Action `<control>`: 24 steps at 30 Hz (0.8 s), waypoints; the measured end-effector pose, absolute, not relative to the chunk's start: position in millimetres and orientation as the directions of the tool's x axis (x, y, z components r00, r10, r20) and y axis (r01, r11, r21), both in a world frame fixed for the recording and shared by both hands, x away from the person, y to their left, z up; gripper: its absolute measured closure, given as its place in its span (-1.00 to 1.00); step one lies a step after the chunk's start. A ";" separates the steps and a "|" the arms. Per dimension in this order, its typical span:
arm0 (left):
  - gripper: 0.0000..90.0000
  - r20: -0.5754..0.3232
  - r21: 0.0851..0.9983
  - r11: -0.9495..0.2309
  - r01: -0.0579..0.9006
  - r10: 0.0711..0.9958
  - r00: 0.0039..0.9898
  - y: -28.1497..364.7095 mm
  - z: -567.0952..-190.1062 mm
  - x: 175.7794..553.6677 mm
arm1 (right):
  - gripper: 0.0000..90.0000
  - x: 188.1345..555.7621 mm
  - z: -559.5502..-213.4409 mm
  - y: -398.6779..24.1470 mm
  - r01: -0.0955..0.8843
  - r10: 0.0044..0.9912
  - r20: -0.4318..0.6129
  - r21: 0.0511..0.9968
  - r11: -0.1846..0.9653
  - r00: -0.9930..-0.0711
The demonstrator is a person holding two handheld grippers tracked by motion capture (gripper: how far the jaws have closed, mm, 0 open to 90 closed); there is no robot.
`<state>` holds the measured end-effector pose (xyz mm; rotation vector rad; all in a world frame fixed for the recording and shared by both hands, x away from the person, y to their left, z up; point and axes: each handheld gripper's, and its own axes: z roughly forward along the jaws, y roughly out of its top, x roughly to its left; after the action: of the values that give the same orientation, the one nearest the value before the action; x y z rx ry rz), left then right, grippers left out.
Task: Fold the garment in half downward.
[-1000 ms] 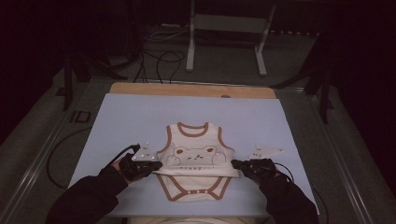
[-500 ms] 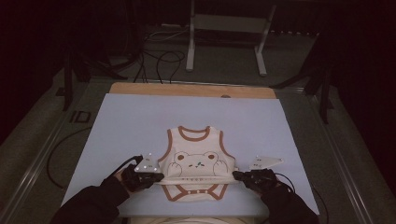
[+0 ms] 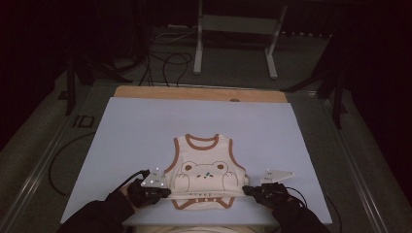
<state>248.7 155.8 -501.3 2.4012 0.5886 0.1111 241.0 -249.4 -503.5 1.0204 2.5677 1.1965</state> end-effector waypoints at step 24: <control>0.87 -0.074 0.620 -0.690 0.374 0.423 0.903 157.8 -509.3 251.7 | 0.73 241.5 -516.3 -246.6 0.536 0.603 0.176 0.688 0.489 -0.778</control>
<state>251.7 157.8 -509.3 2.4034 0.5681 0.0982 241.5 -246.6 -516.3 1.0096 2.6338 1.1685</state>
